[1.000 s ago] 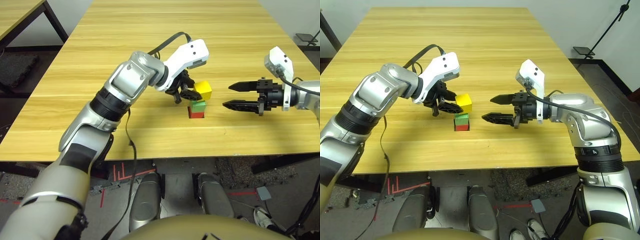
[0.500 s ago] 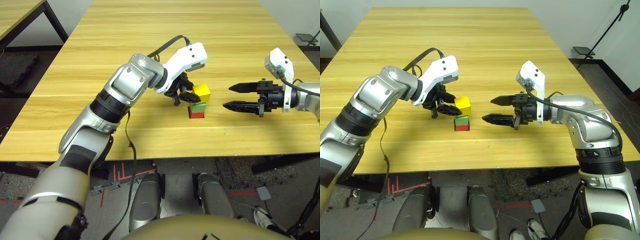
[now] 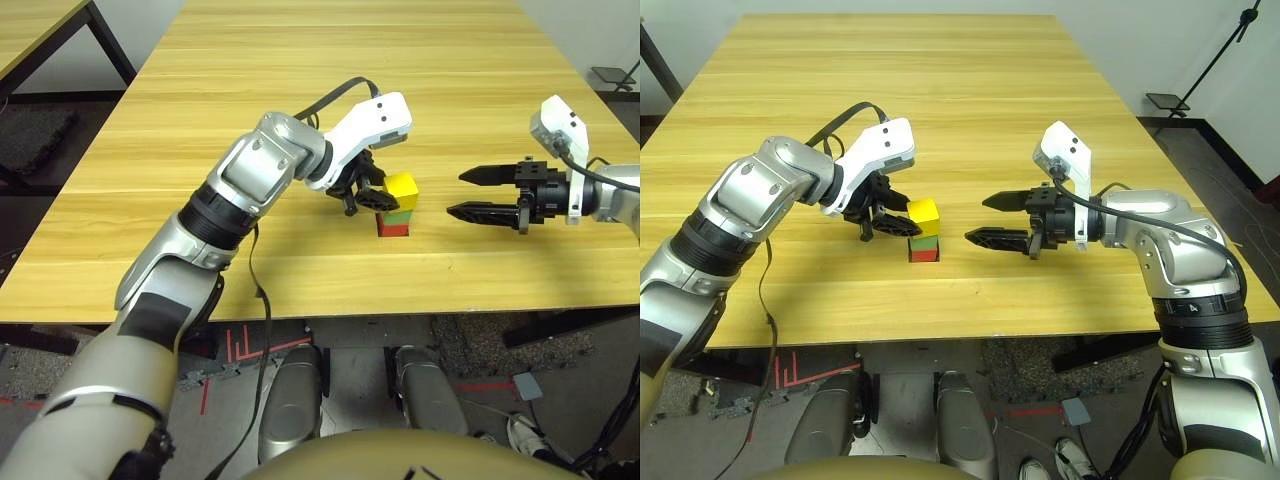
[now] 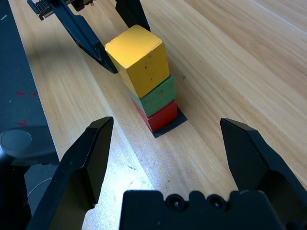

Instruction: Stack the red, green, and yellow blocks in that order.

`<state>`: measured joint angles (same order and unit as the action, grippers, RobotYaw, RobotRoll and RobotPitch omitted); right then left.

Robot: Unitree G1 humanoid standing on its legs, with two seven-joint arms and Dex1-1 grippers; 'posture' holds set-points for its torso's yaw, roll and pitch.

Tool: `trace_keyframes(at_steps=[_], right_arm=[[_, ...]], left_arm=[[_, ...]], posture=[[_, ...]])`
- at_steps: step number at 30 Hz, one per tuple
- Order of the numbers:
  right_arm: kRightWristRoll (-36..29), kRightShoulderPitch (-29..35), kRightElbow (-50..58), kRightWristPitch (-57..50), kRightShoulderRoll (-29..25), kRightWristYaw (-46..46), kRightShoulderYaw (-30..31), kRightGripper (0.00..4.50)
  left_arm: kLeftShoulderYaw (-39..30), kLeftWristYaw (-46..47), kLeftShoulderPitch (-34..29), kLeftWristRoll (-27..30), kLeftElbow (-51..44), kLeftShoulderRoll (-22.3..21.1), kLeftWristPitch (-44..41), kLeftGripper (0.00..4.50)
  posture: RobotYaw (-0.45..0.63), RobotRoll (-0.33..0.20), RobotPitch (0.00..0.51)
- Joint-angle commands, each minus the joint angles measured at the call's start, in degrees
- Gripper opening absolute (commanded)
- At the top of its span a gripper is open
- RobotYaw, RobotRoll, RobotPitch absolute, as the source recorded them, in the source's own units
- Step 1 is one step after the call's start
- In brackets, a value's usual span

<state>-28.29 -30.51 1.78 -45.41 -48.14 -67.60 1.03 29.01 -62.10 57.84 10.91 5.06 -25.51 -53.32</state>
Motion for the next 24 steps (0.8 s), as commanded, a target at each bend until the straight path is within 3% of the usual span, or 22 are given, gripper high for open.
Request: trace_keyframes(at_steps=[1,4,8,12,16,19,24], right_arm=[[-0.6,0.8,0.1,0.1,-1.1,-0.1,-1.3,4.5],[-0.7,0.6,-1.3,0.8,-1.1,0.5,-2.7,4.5],[-1.2,-1.7,-10.0,2.8,3.9,11.2,-12.6,4.5],[1.9,-0.3,-18.5,11.0,6.4,19.2,-19.2,4.5],[4.4,-0.1,-30.7,25.0,9.1,25.4,-23.7,4.5],[6.9,-2.0,-41.2,37.4,10.4,28.2,-24.6,4.5],[9.8,-6.5,-55.2,51.5,10.2,29.8,-24.3,4.5]], left_arm=[[-1.8,2.5,-0.9,0.4,-1.3,1.8,-0.1,3.54],[-9.6,8.9,-1.2,2.0,-4.6,5.3,0.6,4.44],[-28.8,26.0,-7.3,4.5,-17.9,13.1,-3.2,4.47],[-36.8,38.7,-20.3,2.7,-28.6,18.6,-0.4,4.47],[-41.3,48.6,-36.3,-3.0,-31.3,20.6,11.2,4.47],[-43.3,52.1,-44.4,-6.4,-26.5,19.9,27.2,4.47],[-43.2,56.3,-50.3,-8.1,-19.0,22.4,47.3,4.47]], posture=[[0.11,-0.119,0.092],[0.11,-0.132,0.088],[0.14,-0.151,0.08],[0.15,-0.159,0.085],[0.15,-0.168,0.097],[0.15,-0.165,0.103],[0.14,-0.175,0.108]])
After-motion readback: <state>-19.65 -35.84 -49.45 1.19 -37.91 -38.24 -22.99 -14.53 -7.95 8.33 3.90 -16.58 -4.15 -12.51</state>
